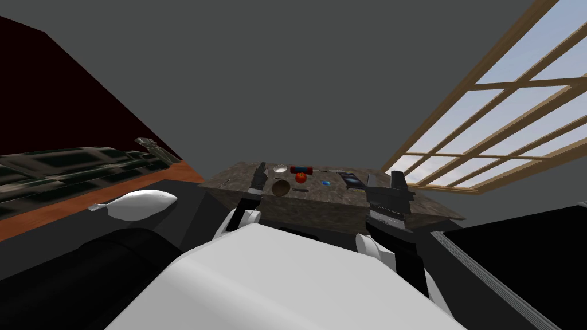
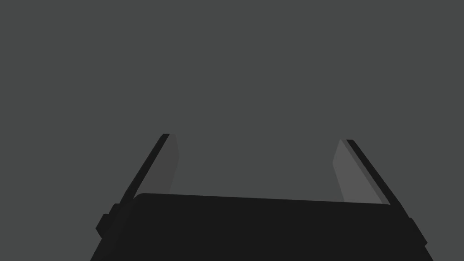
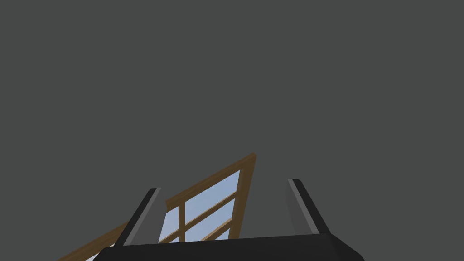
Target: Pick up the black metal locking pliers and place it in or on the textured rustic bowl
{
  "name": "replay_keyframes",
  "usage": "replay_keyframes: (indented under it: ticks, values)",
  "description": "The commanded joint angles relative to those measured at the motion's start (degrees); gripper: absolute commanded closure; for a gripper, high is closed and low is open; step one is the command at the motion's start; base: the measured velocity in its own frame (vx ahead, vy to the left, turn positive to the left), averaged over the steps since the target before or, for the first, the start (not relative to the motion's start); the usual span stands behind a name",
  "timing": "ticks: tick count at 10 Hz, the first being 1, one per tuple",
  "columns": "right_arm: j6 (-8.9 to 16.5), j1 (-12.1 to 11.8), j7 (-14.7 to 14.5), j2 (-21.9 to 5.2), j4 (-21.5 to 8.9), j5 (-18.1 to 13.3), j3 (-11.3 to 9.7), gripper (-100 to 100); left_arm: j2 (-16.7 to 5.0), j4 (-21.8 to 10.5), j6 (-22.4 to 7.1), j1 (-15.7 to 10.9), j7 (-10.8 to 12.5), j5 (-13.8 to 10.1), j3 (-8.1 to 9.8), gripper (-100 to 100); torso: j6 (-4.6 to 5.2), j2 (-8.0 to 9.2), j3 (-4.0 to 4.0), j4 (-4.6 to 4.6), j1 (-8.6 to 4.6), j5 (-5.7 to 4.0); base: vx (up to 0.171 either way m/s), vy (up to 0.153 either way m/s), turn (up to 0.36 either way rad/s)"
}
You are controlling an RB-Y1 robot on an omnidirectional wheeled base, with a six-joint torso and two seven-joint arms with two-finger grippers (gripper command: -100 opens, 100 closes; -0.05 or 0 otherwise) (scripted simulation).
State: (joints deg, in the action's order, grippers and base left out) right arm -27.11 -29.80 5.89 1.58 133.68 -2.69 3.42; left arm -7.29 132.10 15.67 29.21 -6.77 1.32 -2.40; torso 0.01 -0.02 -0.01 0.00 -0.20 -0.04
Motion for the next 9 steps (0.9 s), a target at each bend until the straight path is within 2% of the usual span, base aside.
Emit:
replay_keyframes:
  ticks: [1, 4, 5, 9]
  values:
    - [0.0, 0.0, 0.0, 0.0, 0.0, 0.0, 0.0, 0, -0.74, -0.12, -1.69, -0.47, 0.32, -0.22, 0.16, -100, 0.0, 0.0, 0.0, 0.0, 0.0, 0.0, 0.003, -0.039, -0.001]
    - [0.0, 0.0, 0.0, 0.0, 0.0, 0.0, 0.0, 0, -2.05, 0.02, -6.69, -1.89, 0.78, -0.37, -0.71, -100, -0.01, 0.01, 0.01, 0.0, 0.03, 0.0, -0.001, -0.049, -0.005]
    - [0.0, 0.0, 0.0, 0.0, 0.0, 0.0, 0.0, 0, -2.05, 0.02, -7.45, -1.89, 0.78, -0.37, -0.71, -100, 0.0, 0.01, 0.01, 0.0, 0.0, 0.0, 0.003, -0.047, -0.001]
    - [0.0, 0.0, 0.0, 0.0, 0.0, 0.0, 0.0, 0, -2.79, 0.23, -13.9, -3.5, 1.29, -0.53, -1.72, -100, 0.0, 0.03, 0.01, 0.0, -0.04, -0.01, -0.001, -0.059, -0.006]
